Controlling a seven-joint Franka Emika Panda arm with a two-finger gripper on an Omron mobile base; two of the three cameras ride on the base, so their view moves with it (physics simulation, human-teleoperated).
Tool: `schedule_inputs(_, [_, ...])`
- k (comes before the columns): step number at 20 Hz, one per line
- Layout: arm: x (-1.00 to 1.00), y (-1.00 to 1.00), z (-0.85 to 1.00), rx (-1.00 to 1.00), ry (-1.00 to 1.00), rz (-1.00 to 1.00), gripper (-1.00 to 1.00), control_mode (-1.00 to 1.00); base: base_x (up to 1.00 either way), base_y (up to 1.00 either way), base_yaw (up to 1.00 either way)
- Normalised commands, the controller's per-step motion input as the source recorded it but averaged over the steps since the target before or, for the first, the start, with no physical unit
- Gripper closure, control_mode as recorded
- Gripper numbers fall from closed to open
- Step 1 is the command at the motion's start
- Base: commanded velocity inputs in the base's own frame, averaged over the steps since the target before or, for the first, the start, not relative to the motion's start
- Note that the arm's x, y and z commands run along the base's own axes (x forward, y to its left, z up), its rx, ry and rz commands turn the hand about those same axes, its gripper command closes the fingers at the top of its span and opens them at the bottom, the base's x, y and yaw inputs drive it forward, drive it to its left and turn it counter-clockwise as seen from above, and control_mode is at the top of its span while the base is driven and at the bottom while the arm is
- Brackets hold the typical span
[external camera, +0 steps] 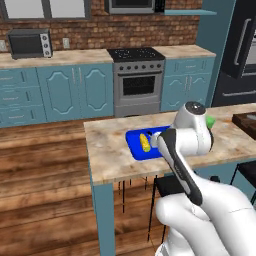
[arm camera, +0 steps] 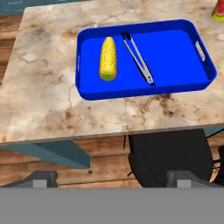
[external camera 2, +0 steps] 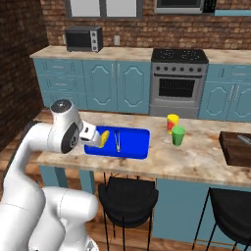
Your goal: Gather the avocado and corn from the fridge and place them on a tray on the dining counter. Then gather the chicken drumstick and fish from the fridge and place them on the other tray.
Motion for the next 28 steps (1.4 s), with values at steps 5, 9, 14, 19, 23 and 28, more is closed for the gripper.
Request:
schedule_inputs(5, [-1.00, -0.01, 0.50, 0.00, -0.26, 0.00, -1.00, -1.00, 0.00, 0.00, 0.00])
schedule_inputs(9, [-1.00, -0.04, 0.18, 0.00, -0.19, 0.00, -1.00, -1.00, 0.00, 0.00, 0.00])
schedule_inputs(14, [-0.81, 0.01, -0.12, -0.02, -0.06, 0.00, -1.00, -1.00, 0.00, 0.00, 0.00])
schedule_inputs(19, [-0.17, 0.02, -0.09, 0.00, 0.01, 0.00, -1.00, -1.00, 0.00, 0.00, 0.00])
schedule_inputs(23, [-0.02, 0.00, 0.00, 0.00, -0.01, 0.00, -1.00, 1.00, -0.08, -0.03, -0.01])
schedule_inputs(28, [0.00, 0.00, 0.00, 0.00, 0.00, 0.00, -1.00, 1.00, -0.52, -0.45, -0.14])
